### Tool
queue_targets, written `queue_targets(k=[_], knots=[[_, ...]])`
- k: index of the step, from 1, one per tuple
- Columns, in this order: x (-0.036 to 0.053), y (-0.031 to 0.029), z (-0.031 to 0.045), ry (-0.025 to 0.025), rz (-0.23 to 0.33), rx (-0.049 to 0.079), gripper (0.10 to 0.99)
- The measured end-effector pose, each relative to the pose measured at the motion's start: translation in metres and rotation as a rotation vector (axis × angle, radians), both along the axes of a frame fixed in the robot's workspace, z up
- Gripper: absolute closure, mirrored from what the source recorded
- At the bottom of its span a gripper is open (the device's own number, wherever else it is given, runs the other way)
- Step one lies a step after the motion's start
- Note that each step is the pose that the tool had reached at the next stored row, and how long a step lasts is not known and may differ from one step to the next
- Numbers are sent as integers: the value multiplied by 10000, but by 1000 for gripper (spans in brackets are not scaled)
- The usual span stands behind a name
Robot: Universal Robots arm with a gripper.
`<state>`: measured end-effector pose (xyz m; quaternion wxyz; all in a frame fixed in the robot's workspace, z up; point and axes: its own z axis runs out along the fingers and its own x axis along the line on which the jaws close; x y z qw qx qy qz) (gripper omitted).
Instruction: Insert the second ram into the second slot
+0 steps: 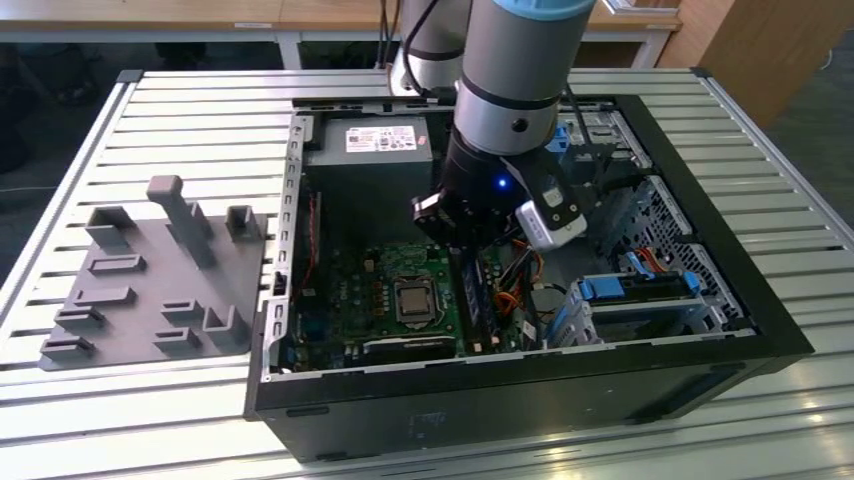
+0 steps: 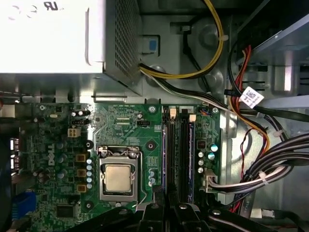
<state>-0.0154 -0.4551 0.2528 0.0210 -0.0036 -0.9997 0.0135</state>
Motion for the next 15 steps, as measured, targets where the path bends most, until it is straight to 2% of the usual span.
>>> queue_targets(k=[9,15], knots=[[7,0,-52,1,-15,0,945],[38,0,-151,1,-126,2,945]])
